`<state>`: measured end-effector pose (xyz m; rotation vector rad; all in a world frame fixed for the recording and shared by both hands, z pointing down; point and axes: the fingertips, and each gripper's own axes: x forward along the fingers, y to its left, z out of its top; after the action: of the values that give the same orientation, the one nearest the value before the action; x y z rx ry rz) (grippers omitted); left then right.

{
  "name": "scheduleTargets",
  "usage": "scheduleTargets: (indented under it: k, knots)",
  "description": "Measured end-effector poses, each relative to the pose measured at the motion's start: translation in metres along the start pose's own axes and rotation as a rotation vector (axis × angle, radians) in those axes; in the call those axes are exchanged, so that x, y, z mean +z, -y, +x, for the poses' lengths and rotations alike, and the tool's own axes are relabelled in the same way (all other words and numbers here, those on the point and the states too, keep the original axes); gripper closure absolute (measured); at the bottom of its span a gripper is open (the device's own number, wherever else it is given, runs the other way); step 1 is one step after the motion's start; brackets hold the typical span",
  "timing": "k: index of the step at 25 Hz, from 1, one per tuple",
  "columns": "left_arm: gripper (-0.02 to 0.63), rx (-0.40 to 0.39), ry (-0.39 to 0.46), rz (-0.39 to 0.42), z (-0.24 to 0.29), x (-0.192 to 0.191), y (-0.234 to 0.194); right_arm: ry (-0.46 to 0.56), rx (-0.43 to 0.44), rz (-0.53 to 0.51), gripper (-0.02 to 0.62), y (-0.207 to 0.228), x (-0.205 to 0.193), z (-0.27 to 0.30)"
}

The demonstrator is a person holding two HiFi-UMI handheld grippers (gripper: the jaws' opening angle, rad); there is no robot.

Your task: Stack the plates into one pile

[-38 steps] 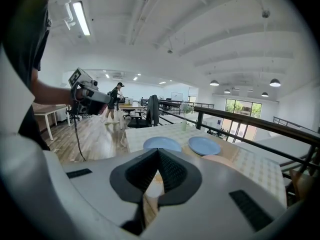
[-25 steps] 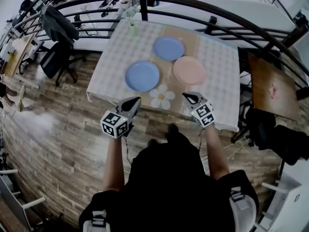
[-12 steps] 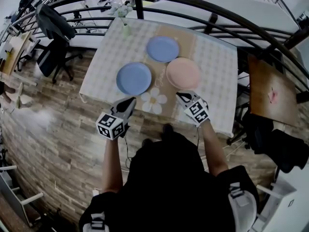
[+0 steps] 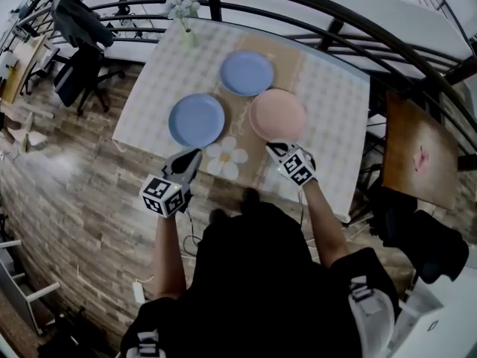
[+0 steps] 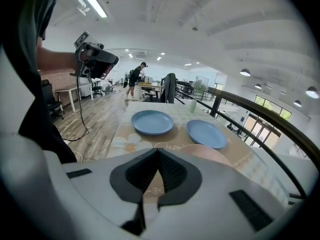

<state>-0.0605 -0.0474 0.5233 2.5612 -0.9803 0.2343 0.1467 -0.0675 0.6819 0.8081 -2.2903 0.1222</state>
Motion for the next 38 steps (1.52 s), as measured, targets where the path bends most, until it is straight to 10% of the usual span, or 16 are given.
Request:
scheduleTargets:
  k: [38]
  knots:
    - [0.604,0.134,-0.091,-0.058,0.048,-0.022,0.007,-0.240,0.148,-0.131,0.568,0.029,-0.127,0.091]
